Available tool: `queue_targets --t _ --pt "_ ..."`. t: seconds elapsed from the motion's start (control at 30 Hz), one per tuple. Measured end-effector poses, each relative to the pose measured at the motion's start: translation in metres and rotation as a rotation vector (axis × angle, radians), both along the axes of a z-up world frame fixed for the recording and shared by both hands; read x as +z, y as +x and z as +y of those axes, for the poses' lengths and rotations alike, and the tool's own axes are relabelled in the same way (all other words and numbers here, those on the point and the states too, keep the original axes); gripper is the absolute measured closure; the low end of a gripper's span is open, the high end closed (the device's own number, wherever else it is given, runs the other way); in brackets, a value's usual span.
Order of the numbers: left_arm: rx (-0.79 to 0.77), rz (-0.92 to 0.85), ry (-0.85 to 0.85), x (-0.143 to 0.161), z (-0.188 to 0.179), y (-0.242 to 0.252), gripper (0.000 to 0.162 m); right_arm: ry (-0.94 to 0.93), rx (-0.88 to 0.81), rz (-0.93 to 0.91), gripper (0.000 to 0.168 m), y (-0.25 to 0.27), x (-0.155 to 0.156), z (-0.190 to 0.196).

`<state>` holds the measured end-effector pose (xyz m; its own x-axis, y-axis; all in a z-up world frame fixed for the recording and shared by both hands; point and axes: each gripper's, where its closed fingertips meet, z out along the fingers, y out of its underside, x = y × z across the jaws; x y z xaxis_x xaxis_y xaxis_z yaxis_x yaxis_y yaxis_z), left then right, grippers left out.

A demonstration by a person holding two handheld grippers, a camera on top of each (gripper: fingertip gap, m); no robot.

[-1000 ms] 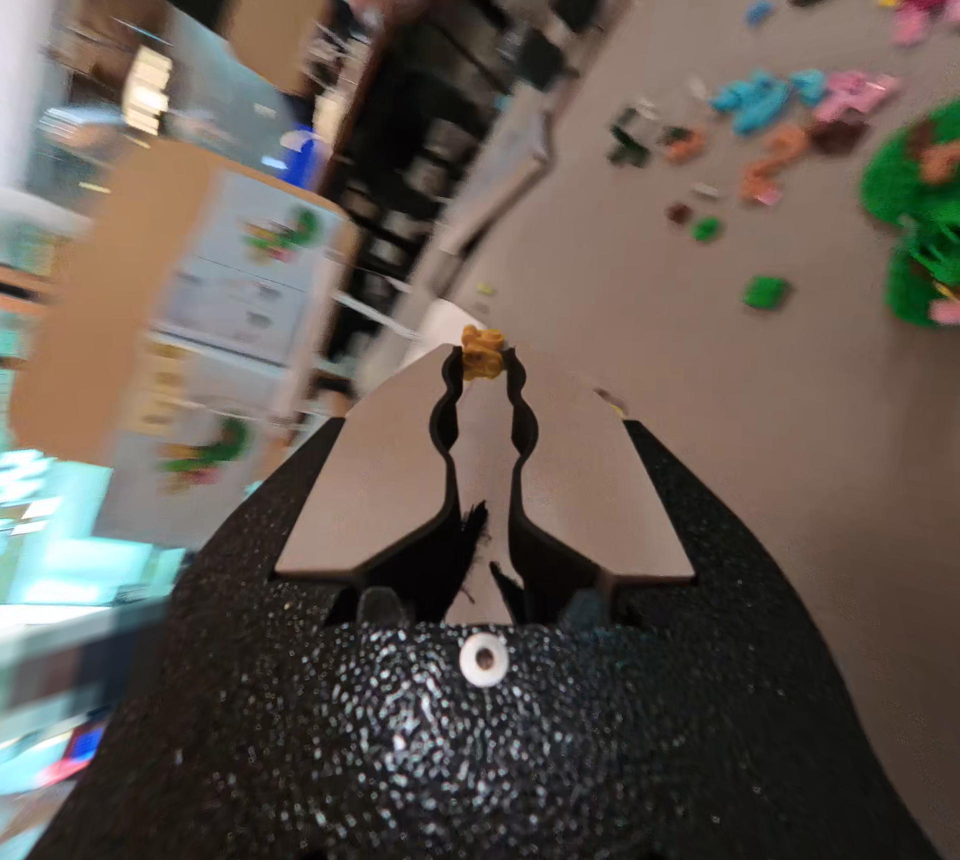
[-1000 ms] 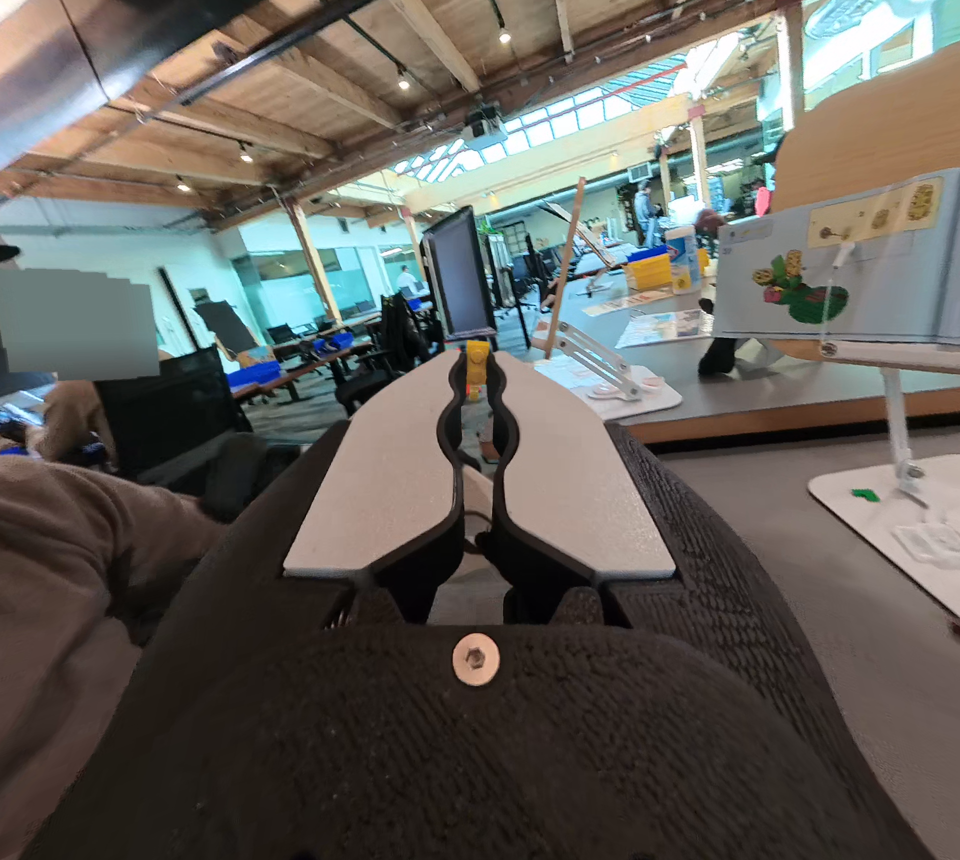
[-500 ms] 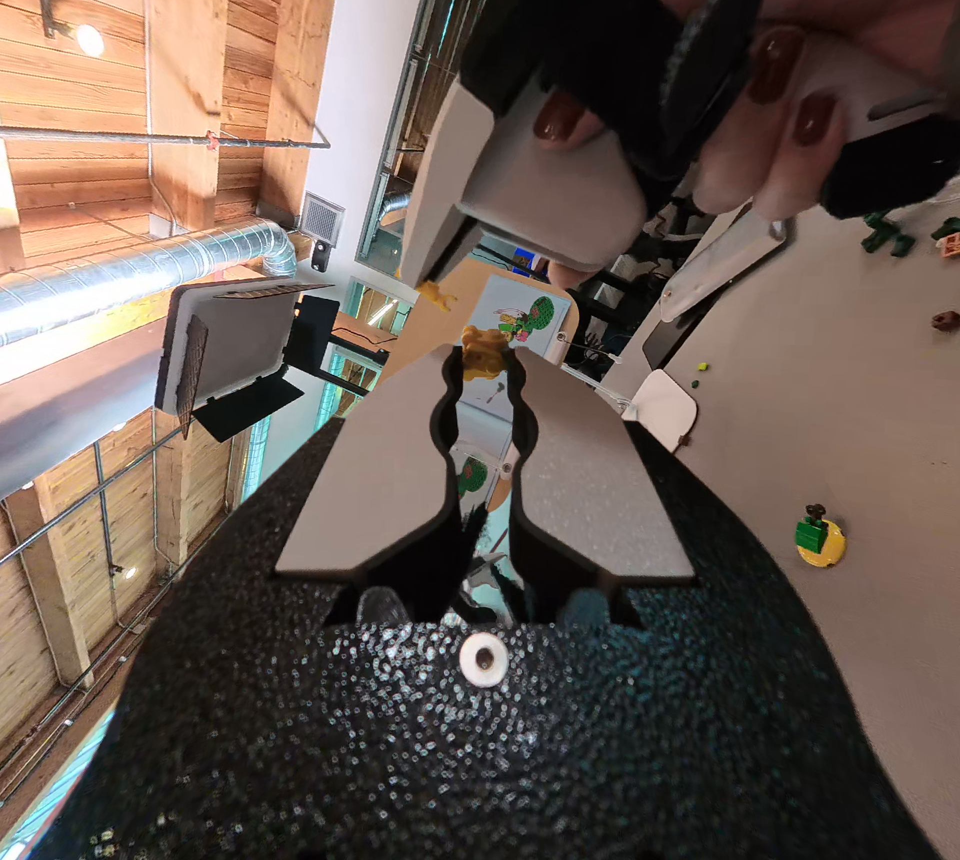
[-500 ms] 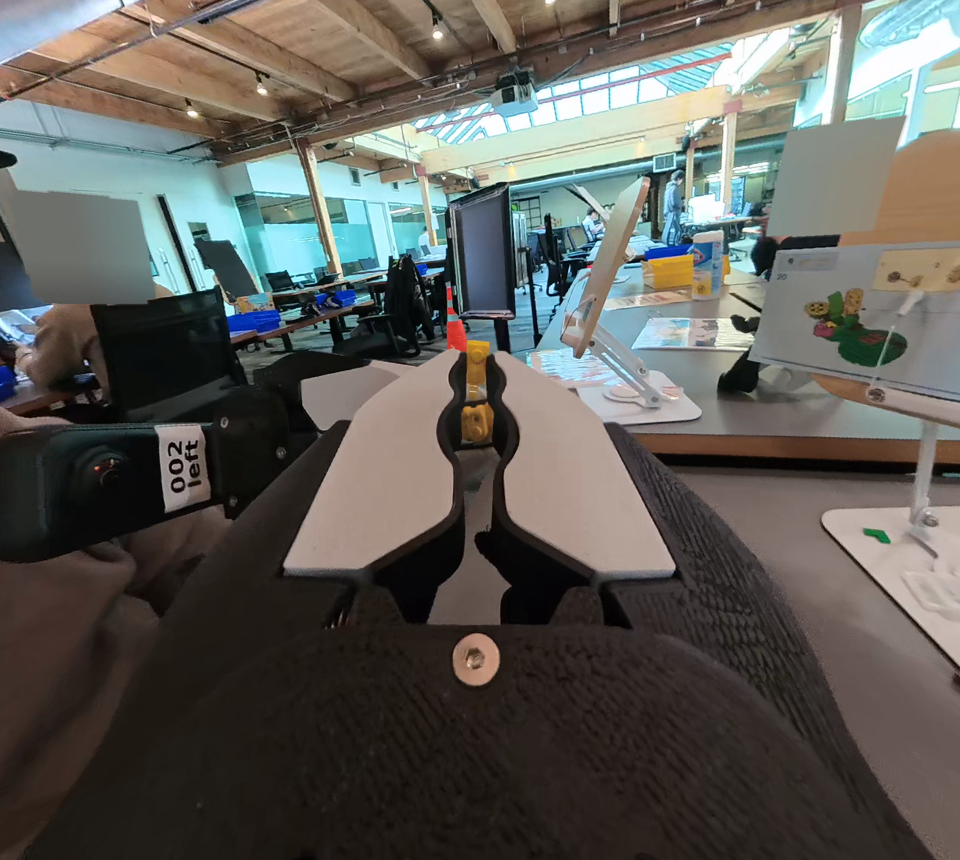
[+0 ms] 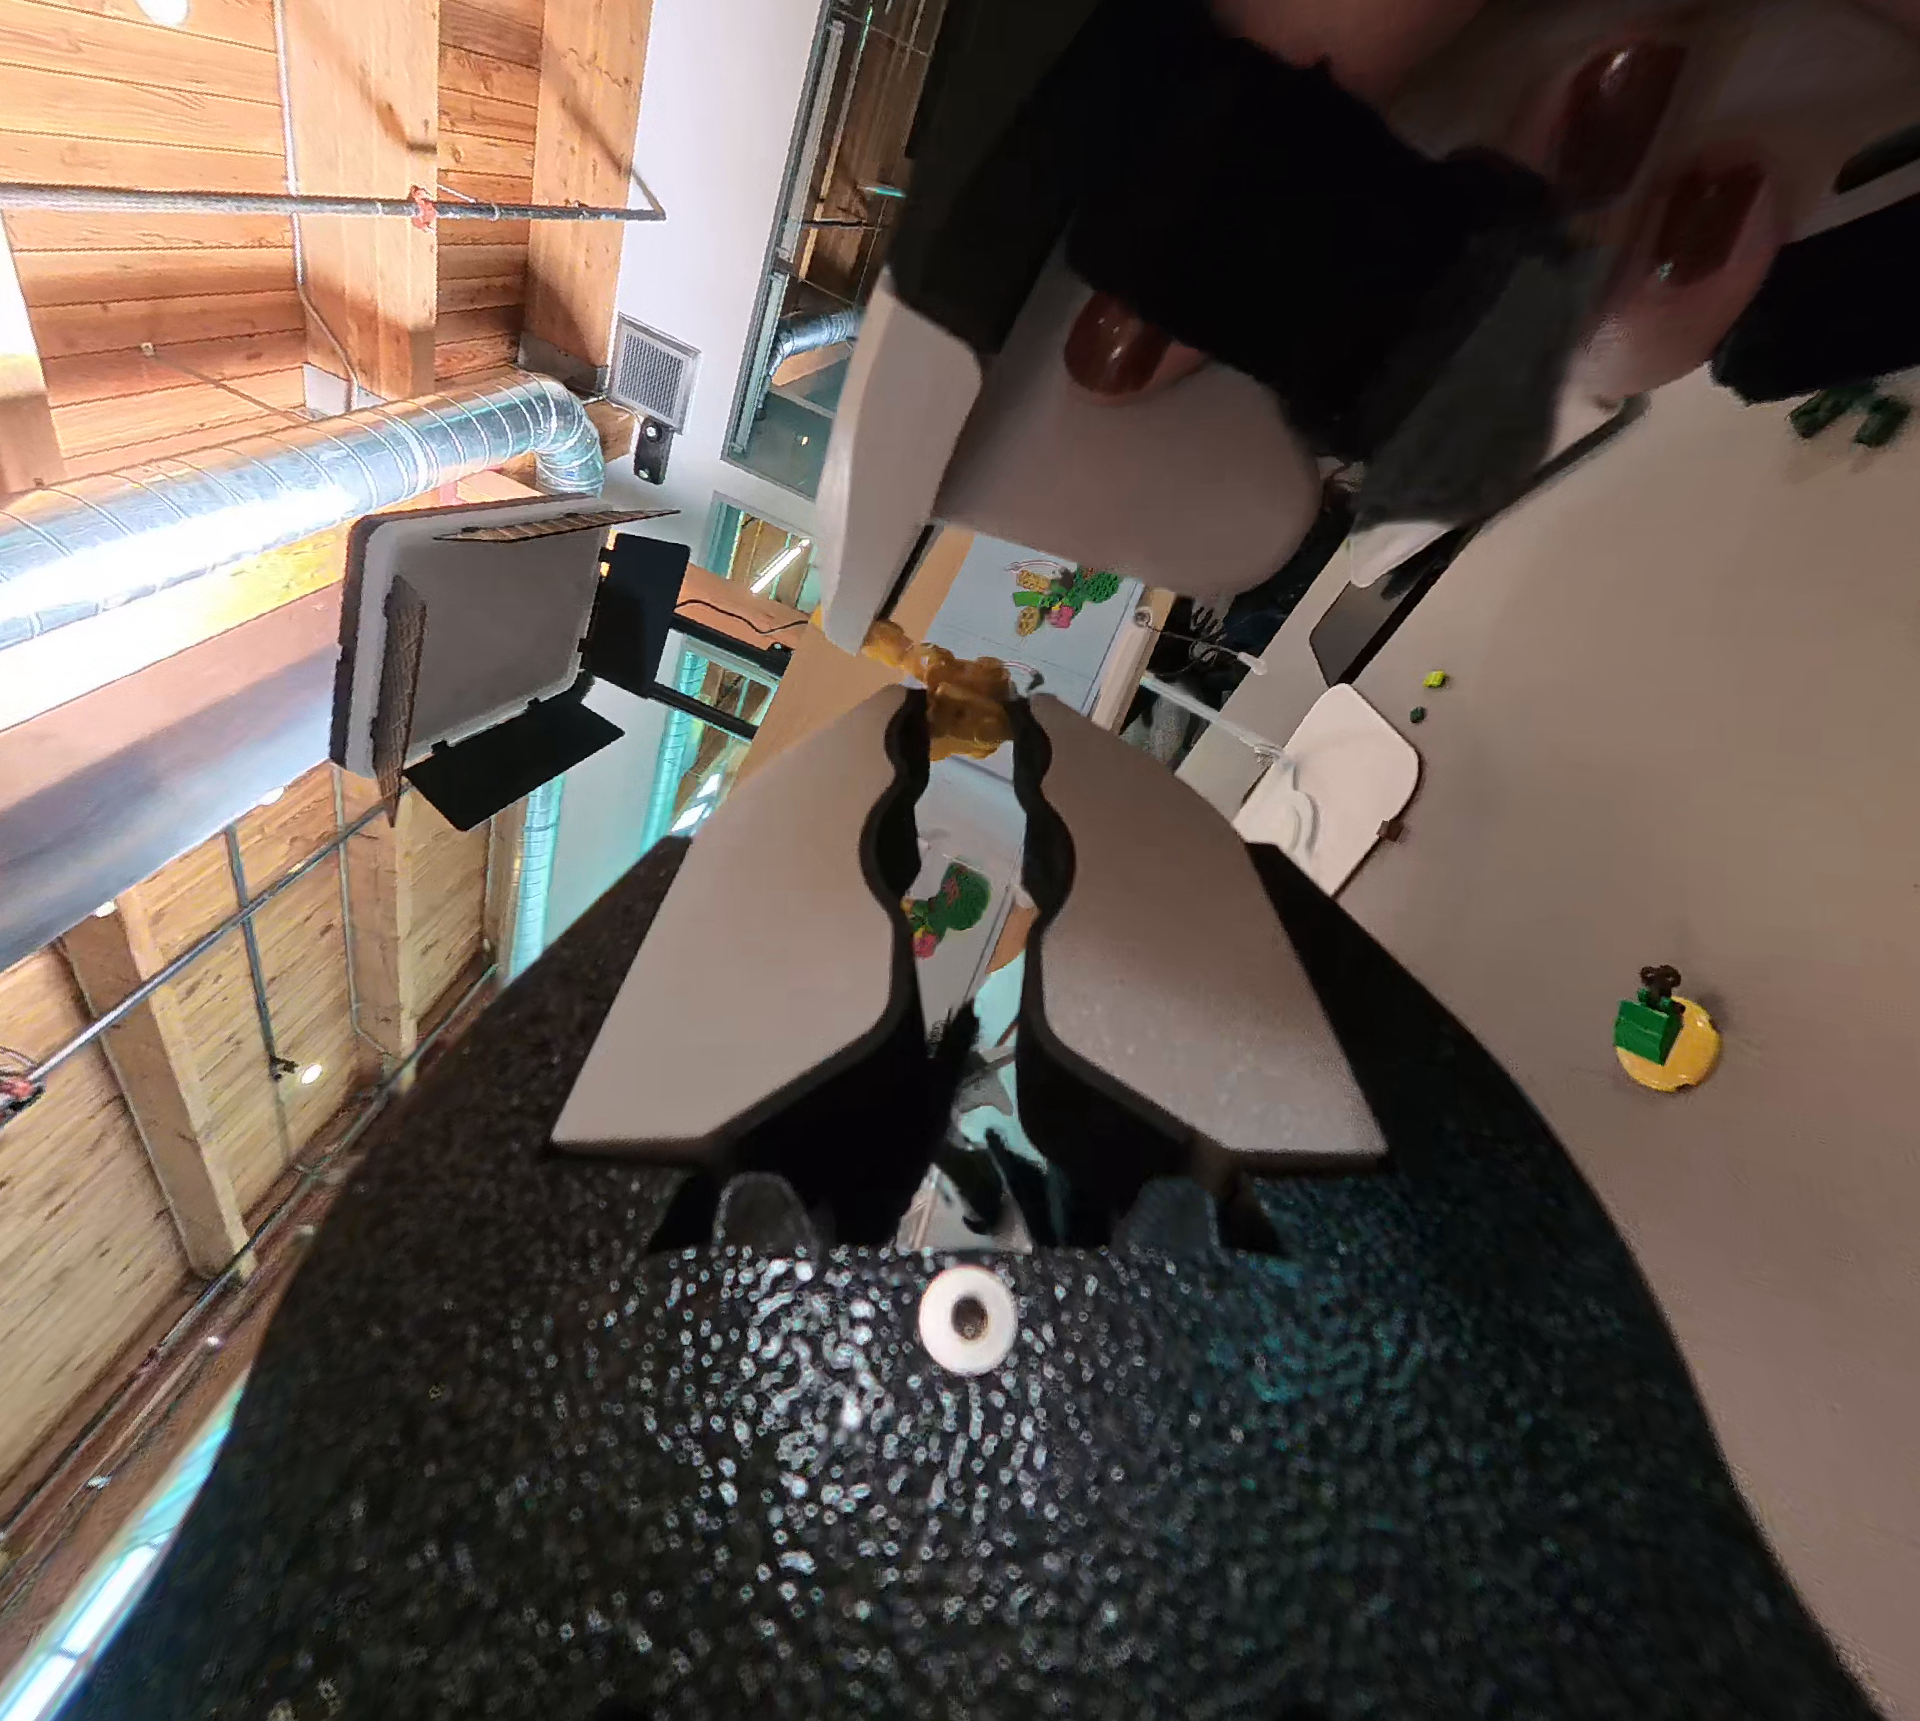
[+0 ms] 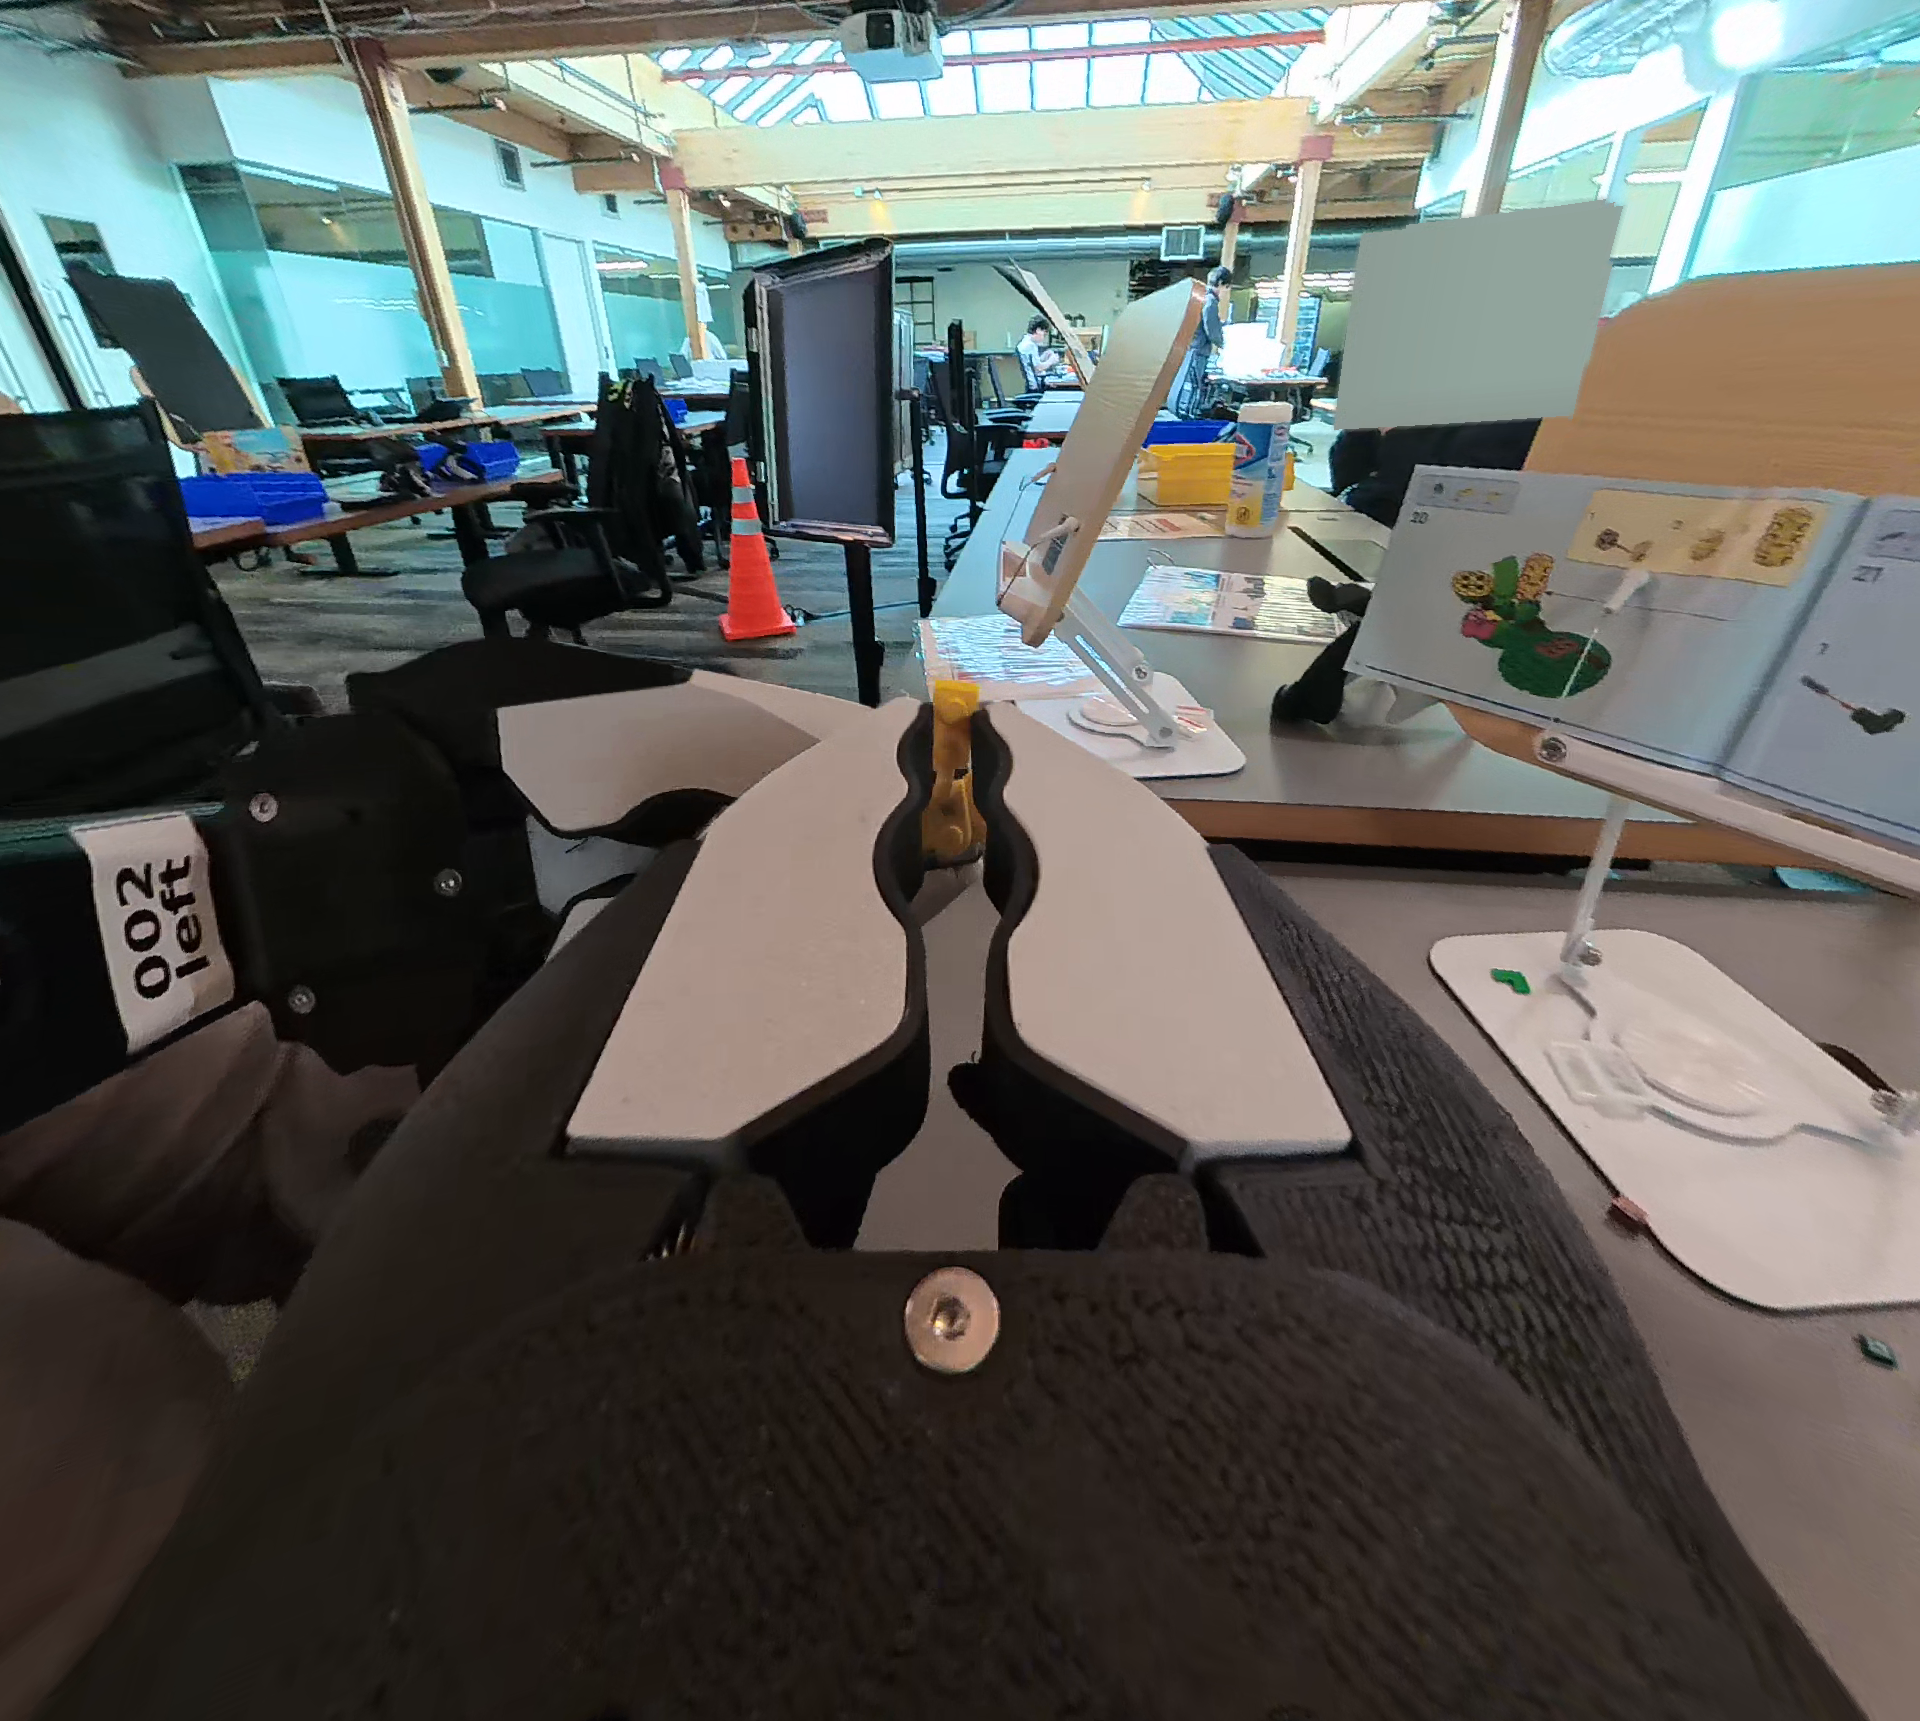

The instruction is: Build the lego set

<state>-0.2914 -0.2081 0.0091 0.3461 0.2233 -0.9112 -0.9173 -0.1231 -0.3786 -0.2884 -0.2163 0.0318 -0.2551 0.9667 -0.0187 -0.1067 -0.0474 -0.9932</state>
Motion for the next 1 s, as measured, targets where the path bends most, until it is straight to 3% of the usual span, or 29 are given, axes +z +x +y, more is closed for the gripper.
queue_targets --t 1.0 --pt "-0.023 -0.057 -0.005 0.0015 0.0039 0.0044 0.147 -0.038 0.02 0.001 0.163 0.0 -0.0013 0.0028"
